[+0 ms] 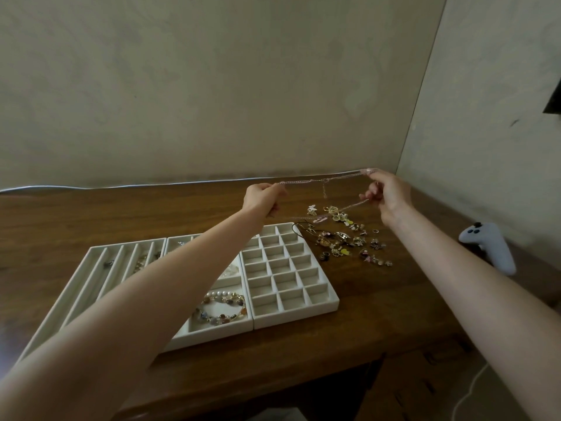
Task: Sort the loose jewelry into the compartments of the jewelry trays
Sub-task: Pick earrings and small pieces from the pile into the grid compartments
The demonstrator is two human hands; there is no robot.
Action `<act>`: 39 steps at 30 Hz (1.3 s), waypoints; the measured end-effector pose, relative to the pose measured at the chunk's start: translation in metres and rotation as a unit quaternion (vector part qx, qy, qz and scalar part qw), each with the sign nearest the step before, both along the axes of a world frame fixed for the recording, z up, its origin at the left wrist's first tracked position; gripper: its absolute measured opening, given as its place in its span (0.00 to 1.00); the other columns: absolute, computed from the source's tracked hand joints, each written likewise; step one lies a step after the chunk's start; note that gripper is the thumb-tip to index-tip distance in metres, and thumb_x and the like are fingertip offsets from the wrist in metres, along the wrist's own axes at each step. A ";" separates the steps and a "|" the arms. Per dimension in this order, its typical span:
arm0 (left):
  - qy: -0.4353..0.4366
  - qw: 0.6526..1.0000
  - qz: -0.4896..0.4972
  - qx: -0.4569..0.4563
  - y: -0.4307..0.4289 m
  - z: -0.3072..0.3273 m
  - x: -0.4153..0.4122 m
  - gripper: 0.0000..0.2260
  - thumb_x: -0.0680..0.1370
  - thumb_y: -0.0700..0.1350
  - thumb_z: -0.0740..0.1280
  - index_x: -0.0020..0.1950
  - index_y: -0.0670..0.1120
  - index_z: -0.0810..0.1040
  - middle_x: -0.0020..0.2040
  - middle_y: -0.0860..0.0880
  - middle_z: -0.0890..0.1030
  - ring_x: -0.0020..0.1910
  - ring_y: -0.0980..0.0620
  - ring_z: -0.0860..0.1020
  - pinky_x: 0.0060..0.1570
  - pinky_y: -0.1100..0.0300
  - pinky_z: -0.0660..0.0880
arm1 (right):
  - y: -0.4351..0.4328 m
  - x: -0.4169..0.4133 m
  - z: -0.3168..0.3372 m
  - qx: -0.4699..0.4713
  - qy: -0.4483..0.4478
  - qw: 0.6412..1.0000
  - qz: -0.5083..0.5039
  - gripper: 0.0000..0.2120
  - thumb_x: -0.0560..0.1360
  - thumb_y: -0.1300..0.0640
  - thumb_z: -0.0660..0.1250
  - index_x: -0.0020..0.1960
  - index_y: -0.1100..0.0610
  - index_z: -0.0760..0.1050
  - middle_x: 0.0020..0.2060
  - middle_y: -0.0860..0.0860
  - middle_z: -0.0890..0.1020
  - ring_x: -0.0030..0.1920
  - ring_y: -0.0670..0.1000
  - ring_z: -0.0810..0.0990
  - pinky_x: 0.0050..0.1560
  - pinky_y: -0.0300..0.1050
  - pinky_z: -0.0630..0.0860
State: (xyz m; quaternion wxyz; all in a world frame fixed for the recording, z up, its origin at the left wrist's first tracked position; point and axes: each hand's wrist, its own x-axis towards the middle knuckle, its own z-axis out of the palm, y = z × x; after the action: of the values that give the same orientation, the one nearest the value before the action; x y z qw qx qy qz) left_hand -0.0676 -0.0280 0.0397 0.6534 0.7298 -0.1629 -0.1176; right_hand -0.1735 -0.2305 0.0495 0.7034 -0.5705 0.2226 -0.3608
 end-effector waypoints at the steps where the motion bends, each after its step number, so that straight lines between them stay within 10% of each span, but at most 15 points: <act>1: 0.006 1.000 0.000 -0.006 0.001 0.000 0.000 0.06 0.76 0.42 0.65 0.43 0.42 0.79 0.30 0.48 0.70 0.26 0.54 0.67 0.27 0.64 0.67 | 0.000 0.000 -0.001 -0.006 0.000 1.000 0.007 0.07 0.76 0.62 0.62 0.47 0.59 0.79 0.18 0.46 0.67 0.24 0.46 0.68 0.33 0.43 0.77; 7: 0.062 0.997 -0.024 -0.050 0.001 0.006 -0.006 0.12 0.77 0.45 0.58 0.35 0.45 0.73 0.29 0.50 0.69 0.26 0.55 0.66 0.25 0.64 0.61 | 0.016 -0.004 0.004 -0.024 -0.003 0.983 0.182 0.18 0.79 0.56 0.48 0.43 0.59 0.75 0.20 0.49 0.68 0.26 0.50 0.66 0.36 0.46 0.73; 11: 0.055 0.996 -0.061 -0.043 0.009 0.010 -0.011 0.15 0.78 0.46 0.54 0.35 0.45 0.74 0.30 0.51 0.71 0.25 0.55 0.65 0.22 0.66 0.58 | 0.024 0.000 0.008 -0.011 -0.014 0.950 0.313 0.26 0.80 0.53 0.42 0.59 0.62 0.76 0.38 0.62 0.82 0.33 0.54 0.77 0.42 0.49 0.78; 19: 0.051 0.991 -0.122 -0.032 0.047 0.010 -0.006 0.26 0.80 0.53 0.44 0.43 0.41 0.78 0.32 0.46 0.76 0.26 0.52 0.69 0.27 0.62 0.63 | 0.060 0.027 0.019 0.063 -0.095 0.887 0.448 0.25 0.75 0.55 0.48 0.56 0.66 0.78 0.55 0.63 0.80 0.48 0.59 0.81 0.49 0.51 0.80; 39: -0.043 0.998 -0.041 -0.007 0.176 -0.015 0.018 0.09 0.79 0.43 0.61 0.45 0.42 0.80 0.42 0.48 0.82 0.39 0.55 0.79 0.40 0.64 0.77 | 0.227 0.100 0.098 -0.026 -0.137 0.911 0.387 0.08 0.75 0.69 0.64 0.49 0.61 0.79 0.36 0.53 0.82 0.26 0.43 0.76 0.28 0.33 0.74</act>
State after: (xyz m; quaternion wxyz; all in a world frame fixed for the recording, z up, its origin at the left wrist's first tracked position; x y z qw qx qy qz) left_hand -0.0493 0.1482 0.0249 0.6455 0.7225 -0.2211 -0.1116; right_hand -0.0731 -0.0032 0.1474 0.7963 -0.5753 -0.1239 -0.1402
